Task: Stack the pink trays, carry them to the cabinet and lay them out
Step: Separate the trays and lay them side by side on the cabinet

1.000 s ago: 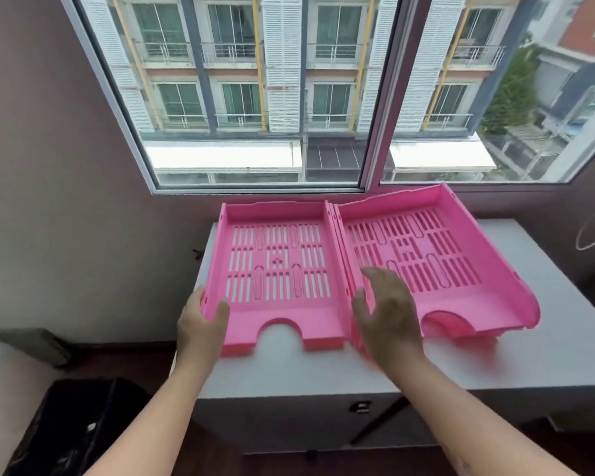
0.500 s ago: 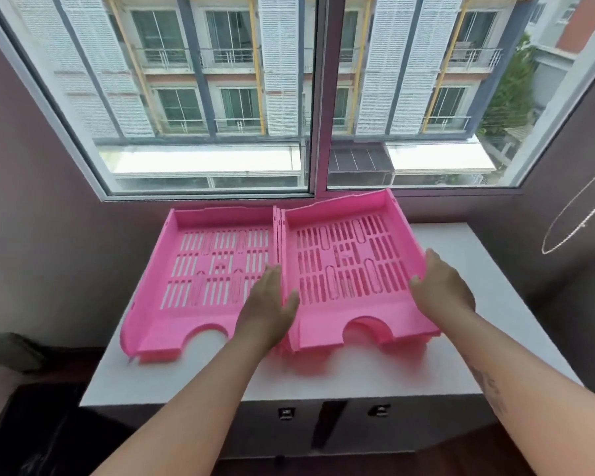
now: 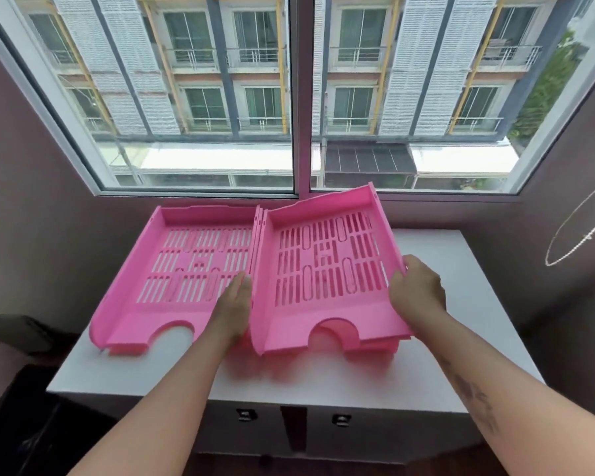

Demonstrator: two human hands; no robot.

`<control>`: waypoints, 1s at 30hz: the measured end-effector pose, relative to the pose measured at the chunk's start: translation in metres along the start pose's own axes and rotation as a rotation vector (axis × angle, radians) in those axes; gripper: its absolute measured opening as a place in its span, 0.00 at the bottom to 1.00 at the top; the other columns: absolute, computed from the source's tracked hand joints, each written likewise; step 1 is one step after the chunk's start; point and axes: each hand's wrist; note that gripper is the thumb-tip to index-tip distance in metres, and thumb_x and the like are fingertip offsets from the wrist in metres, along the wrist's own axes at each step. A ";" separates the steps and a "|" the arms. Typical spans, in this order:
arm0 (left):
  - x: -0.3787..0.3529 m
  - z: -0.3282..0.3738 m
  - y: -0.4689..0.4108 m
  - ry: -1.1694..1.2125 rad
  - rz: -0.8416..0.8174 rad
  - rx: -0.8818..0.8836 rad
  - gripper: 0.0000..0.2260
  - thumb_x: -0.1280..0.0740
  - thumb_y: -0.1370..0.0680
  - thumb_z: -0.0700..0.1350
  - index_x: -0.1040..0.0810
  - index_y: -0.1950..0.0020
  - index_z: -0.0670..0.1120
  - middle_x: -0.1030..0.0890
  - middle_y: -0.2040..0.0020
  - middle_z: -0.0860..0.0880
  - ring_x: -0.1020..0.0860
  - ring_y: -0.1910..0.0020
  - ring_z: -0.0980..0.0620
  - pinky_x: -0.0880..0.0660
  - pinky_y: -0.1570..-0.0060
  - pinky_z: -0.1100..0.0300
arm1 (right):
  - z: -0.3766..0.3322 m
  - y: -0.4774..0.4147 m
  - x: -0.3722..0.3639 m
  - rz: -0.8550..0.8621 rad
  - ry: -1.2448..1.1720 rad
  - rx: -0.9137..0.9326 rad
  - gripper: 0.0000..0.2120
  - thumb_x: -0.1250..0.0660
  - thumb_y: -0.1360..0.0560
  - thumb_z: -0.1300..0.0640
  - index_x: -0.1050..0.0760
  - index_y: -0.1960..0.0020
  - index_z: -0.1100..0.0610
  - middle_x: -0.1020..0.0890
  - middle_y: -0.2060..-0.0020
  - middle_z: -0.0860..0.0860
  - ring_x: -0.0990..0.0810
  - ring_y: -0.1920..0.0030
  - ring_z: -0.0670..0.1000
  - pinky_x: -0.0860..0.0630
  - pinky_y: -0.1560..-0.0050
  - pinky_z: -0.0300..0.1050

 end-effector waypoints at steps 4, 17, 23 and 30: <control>0.000 0.004 -0.007 0.050 0.038 0.011 0.23 0.50 0.15 0.51 0.41 0.21 0.45 0.39 0.21 0.46 0.41 0.23 0.48 0.46 0.27 0.53 | -0.002 -0.005 0.004 -0.011 -0.038 0.020 0.11 0.46 0.22 0.62 0.26 0.48 0.59 0.21 0.55 0.56 0.23 0.59 0.60 0.29 0.63 0.45; -0.008 0.002 -0.013 -0.122 0.072 0.056 0.24 0.42 0.17 0.44 0.42 0.21 0.43 0.35 0.23 0.42 0.35 0.25 0.41 0.38 0.29 0.46 | 0.026 -0.027 0.049 0.010 -0.171 0.014 0.11 0.44 0.22 0.60 0.23 0.47 0.57 0.20 0.58 0.53 0.22 0.60 0.58 0.27 0.64 0.46; -0.007 0.001 -0.011 -0.190 0.076 0.034 0.23 0.43 0.17 0.45 0.41 0.22 0.42 0.36 0.23 0.42 0.37 0.25 0.41 0.39 0.28 0.45 | 0.073 -0.041 0.089 0.060 -0.155 -0.021 0.13 0.43 0.20 0.60 0.23 0.41 0.54 0.19 0.52 0.55 0.23 0.60 0.55 0.28 0.68 0.42; -0.013 0.004 -0.006 -0.212 0.139 0.030 0.22 0.44 0.17 0.45 0.39 0.23 0.42 0.33 0.25 0.40 0.34 0.27 0.39 0.36 0.31 0.42 | 0.134 -0.046 0.113 0.125 -0.172 -0.112 0.12 0.40 0.22 0.59 0.20 0.44 0.53 0.17 0.51 0.57 0.20 0.52 0.61 0.23 0.50 0.55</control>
Point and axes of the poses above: each hand's wrist, its own y-axis away from the middle knuckle, its own x-axis out of the back of the hand, z = x × y
